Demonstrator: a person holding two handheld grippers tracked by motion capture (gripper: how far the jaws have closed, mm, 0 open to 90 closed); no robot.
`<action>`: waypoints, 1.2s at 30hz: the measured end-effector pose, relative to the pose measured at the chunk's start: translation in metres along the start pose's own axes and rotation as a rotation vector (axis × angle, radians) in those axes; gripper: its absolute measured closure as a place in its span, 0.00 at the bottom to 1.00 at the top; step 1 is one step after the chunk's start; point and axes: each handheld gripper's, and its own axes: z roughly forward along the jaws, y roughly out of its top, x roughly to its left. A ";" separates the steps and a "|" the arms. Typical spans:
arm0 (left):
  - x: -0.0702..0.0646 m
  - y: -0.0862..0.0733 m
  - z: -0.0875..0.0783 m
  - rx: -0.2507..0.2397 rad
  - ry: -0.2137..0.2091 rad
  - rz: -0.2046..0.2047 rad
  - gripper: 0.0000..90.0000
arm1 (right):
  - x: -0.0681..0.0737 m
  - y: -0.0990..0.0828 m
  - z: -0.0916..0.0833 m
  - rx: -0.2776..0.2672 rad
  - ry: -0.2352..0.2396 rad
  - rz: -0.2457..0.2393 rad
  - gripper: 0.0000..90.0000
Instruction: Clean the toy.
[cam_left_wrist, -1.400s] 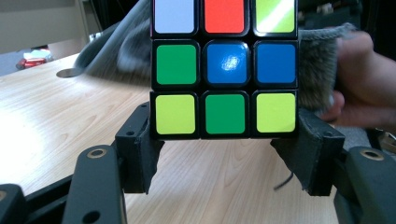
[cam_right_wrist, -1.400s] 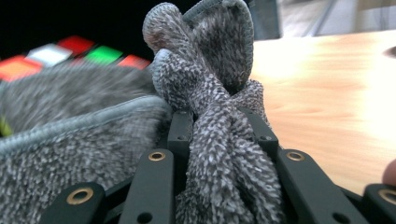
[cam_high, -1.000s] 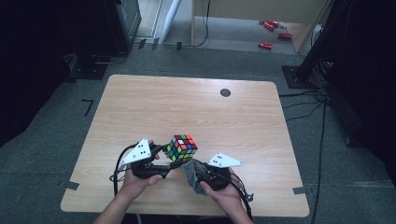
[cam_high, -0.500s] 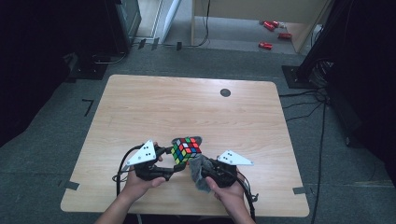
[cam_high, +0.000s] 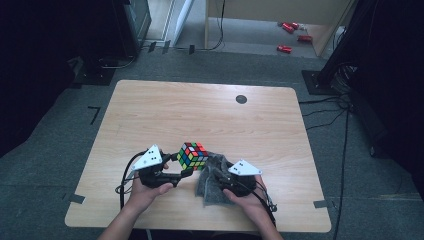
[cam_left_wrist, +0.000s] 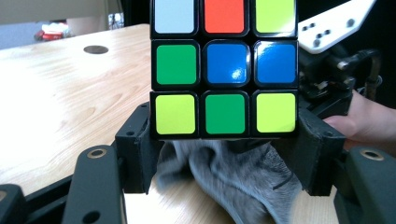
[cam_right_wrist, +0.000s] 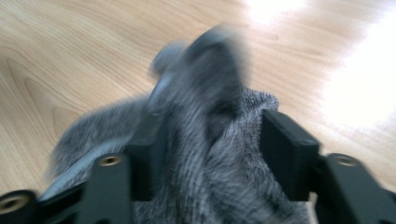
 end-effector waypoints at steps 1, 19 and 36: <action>0.001 0.000 0.000 0.002 0.002 -0.010 0.39 | -0.002 0.001 -0.002 -0.019 0.016 0.005 0.38; -0.008 0.012 0.013 0.156 -0.035 -0.075 0.39 | 0.025 0.013 -0.022 -0.302 0.105 -0.227 0.29; -0.006 0.013 0.023 0.263 -0.109 -0.176 0.39 | 0.042 0.008 -0.012 -0.370 0.040 -0.435 0.32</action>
